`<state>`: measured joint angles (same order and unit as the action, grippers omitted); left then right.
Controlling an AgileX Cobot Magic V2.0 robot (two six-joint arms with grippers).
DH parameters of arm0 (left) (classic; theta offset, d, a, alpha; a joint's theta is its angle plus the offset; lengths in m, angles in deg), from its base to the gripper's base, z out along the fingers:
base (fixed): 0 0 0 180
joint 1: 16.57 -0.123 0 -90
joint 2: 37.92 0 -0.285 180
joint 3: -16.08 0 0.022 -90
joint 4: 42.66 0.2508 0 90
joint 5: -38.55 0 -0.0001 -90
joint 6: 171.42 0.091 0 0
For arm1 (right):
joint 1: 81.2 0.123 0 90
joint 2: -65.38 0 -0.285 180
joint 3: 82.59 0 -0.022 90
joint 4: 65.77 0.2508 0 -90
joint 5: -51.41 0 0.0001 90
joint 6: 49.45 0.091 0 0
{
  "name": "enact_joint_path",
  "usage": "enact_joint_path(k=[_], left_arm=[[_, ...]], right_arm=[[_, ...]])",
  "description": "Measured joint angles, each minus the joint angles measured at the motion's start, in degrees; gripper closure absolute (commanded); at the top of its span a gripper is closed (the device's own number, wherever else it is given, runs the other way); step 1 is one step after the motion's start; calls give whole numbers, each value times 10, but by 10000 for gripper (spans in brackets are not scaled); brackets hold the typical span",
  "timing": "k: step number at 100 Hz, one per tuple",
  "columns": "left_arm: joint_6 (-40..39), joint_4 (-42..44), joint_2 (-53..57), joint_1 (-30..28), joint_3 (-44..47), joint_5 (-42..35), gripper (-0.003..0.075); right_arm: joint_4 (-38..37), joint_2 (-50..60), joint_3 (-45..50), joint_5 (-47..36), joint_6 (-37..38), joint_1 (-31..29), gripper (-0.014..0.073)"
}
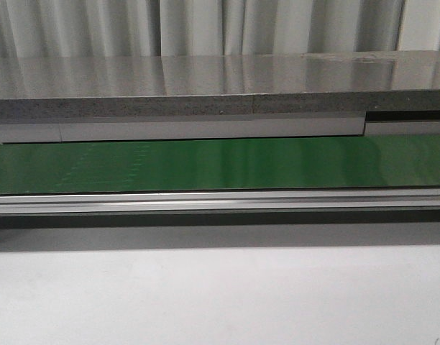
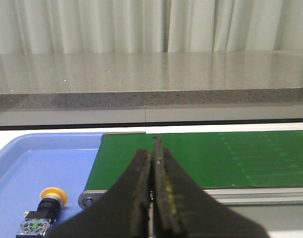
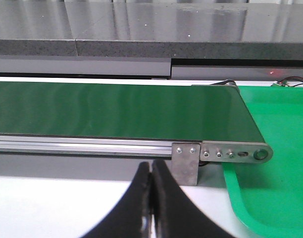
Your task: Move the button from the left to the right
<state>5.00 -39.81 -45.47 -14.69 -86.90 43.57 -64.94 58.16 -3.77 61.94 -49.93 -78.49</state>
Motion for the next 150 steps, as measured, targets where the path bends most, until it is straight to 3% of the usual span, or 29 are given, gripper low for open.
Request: enact_joint_path(k=[63, 96, 117, 150], left_arm=[[0, -12, 0, 0, 0, 2, 741], [0, -62, -7, 0, -16, 89, 741], [0, -76, -76, 0, -97, 121, 741], [0, -42, -229, 0, -291, 318, 741]], right_arm=[[0, 0, 0, 0, 0, 0, 661], [0, 0, 0, 0, 0, 0, 661], [0, 0, 0, 0, 0, 0, 661], [0, 0, 0, 0, 0, 0, 661]])
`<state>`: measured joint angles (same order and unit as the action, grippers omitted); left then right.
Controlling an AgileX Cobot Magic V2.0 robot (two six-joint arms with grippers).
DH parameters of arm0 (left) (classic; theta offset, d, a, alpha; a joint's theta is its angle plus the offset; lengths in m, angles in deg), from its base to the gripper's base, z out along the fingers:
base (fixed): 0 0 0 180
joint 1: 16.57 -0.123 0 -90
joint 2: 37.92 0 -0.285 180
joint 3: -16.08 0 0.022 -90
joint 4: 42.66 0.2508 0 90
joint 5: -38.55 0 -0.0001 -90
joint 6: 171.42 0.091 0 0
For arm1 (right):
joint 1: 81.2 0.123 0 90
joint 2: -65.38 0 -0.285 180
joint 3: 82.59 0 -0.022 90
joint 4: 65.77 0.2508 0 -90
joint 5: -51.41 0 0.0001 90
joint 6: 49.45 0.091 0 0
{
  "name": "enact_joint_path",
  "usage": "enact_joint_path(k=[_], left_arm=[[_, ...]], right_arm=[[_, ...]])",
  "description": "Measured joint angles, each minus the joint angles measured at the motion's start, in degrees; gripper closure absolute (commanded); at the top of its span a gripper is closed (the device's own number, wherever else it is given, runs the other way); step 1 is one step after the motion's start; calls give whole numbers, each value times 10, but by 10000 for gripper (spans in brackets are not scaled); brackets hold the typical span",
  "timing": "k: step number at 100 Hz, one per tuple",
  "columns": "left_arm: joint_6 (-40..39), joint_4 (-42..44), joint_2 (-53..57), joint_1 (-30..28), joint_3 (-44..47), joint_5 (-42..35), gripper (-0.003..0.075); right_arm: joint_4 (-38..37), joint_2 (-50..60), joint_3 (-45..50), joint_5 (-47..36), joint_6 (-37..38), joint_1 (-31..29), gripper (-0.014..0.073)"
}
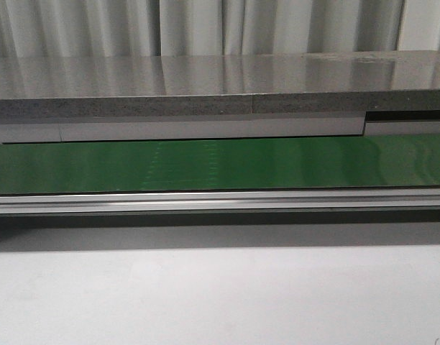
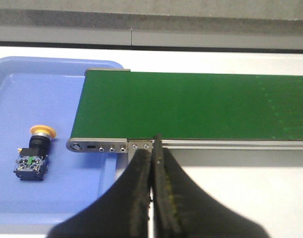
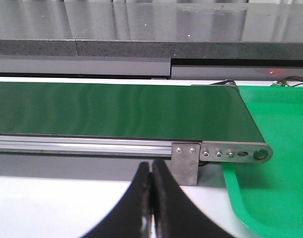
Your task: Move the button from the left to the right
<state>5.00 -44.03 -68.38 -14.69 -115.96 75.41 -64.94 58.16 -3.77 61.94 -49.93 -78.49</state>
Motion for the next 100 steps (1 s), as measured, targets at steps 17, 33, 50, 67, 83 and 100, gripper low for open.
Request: enact_joint_path(k=[17, 33, 50, 67, 83, 100], left_arm=[[0, 0, -41, 0, -23, 14, 741], [0, 0, -56, 0, -23, 15, 741], [0, -2, -56, 0, -23, 16, 740], [0, -2, -56, 0, -23, 18, 583], [0, -2, -56, 0, -23, 18, 195], [0, -4, -56, 0, -23, 18, 103]], right_arm=[[0, 0, 0, 0, 0, 0, 661], [0, 0, 0, 0, 0, 0, 661], [0, 0, 0, 0, 0, 0, 661], [0, 0, 0, 0, 0, 0, 661], [0, 0, 0, 0, 0, 0, 661], [0, 0, 0, 0, 0, 0, 661]])
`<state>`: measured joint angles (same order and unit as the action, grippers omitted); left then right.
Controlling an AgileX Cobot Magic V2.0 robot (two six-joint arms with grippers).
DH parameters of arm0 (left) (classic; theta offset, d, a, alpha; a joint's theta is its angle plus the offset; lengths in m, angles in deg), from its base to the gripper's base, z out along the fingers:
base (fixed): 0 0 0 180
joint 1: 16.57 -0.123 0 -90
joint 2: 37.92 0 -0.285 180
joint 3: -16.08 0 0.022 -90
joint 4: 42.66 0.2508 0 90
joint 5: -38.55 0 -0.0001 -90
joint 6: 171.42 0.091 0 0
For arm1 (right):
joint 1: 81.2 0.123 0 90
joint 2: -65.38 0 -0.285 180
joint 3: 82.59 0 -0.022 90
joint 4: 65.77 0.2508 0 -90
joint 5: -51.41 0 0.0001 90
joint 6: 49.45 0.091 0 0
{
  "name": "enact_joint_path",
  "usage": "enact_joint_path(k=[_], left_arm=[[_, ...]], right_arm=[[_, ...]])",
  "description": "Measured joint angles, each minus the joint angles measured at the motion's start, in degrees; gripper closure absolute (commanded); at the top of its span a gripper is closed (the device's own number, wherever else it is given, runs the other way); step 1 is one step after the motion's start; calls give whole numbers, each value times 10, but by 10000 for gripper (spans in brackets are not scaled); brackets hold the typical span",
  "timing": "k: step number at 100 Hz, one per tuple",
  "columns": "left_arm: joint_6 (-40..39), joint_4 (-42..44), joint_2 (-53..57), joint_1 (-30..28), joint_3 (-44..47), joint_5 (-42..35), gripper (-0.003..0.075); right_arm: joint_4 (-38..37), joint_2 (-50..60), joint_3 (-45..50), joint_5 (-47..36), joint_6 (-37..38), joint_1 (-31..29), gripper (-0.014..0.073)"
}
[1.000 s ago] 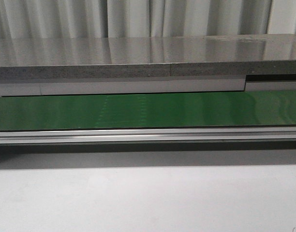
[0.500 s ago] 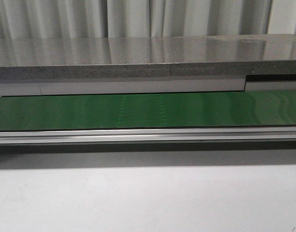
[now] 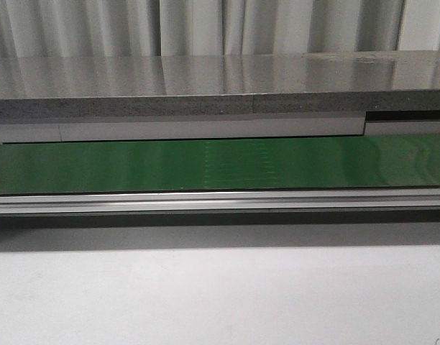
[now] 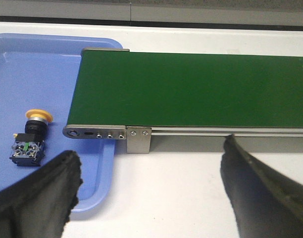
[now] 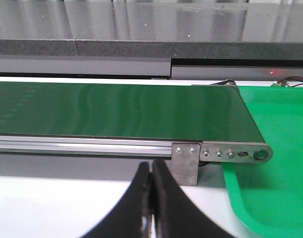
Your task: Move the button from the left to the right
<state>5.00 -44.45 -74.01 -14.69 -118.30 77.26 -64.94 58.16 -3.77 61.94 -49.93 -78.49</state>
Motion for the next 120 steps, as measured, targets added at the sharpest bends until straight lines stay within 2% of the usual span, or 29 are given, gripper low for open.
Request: enact_joint_path(k=[14, 23, 45, 61, 78, 90, 102, 120], left_arm=[[0, 3, -2, 0, -3, 2, 103], [-20, 25, -18, 0, -25, 32, 103], [-108, 217, -112, 0, -133, 180, 103], [-125, 287, -186, 0, -199, 222, 103], [-126, 300, -263, -2, -252, 224, 103], [-127, 300, -320, -29, -275, 204, 103], [-104, 268, -377, -96, -295, 182, 103], [-32, 138, -466, -197, -323, 140, 103]], right_arm=[[0, 0, 0, 0, 0, 0, 661], [0, 0, 0, 0, 0, 0, 661], [0, 0, 0, 0, 0, 0, 661], [0, 0, 0, 0, 0, 0, 661], [0, 0, 0, 0, 0, 0, 661], [0, 0, 0, 0, 0, 0, 661], [0, 0, 0, 0, 0, 0, 661], [0, 0, 0, 0, 0, 0, 661]])
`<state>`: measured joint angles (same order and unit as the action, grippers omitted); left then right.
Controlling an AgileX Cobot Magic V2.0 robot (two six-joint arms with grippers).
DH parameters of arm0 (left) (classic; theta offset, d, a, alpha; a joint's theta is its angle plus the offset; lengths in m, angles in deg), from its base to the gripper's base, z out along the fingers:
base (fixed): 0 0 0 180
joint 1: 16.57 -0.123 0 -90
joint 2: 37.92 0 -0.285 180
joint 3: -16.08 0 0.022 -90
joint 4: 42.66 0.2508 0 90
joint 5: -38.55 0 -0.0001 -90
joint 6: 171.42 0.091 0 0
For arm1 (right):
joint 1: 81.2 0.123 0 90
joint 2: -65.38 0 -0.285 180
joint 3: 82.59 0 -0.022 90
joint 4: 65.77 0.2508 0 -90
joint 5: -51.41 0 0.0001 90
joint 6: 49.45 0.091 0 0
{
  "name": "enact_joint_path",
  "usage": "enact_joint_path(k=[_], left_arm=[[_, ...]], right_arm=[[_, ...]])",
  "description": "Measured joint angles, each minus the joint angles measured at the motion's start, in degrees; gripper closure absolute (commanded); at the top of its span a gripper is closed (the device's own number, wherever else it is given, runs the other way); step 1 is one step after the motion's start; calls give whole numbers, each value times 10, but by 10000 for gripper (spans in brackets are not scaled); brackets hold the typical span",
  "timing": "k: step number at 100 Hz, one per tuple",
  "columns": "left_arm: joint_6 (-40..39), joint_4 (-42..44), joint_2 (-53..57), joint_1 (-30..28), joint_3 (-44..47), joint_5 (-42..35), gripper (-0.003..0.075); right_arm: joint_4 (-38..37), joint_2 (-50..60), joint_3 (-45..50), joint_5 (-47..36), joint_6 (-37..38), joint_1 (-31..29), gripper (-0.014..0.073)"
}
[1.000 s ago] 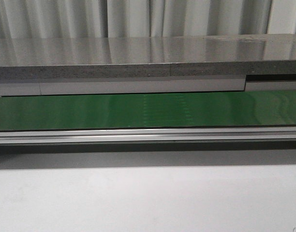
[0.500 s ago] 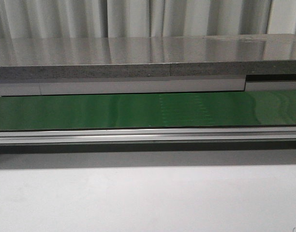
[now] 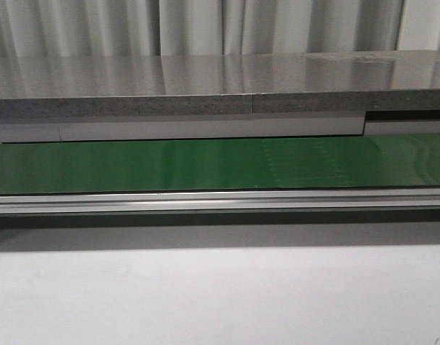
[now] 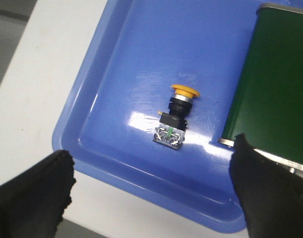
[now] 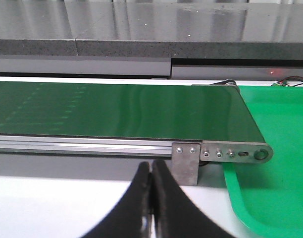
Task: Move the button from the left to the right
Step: 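Close the left gripper around the black body of the yellow button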
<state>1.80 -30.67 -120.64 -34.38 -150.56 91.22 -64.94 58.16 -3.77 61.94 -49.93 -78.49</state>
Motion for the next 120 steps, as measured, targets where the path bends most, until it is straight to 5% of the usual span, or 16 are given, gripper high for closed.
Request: enact_joint_path(k=[17, 49, 120], left_arm=[[21, -30, -95, -49, -29, -21, 103], [47, -55, -250, -54, -68, -38, 103], [68, -80, -323, -54, -70, -58, 103]], right_arm=[[0, 0, 0, 0, 0, 0, 661], [0, 0, 0, 0, 0, 0, 661], [0, 0, 0, 0, 0, 0, 661]])
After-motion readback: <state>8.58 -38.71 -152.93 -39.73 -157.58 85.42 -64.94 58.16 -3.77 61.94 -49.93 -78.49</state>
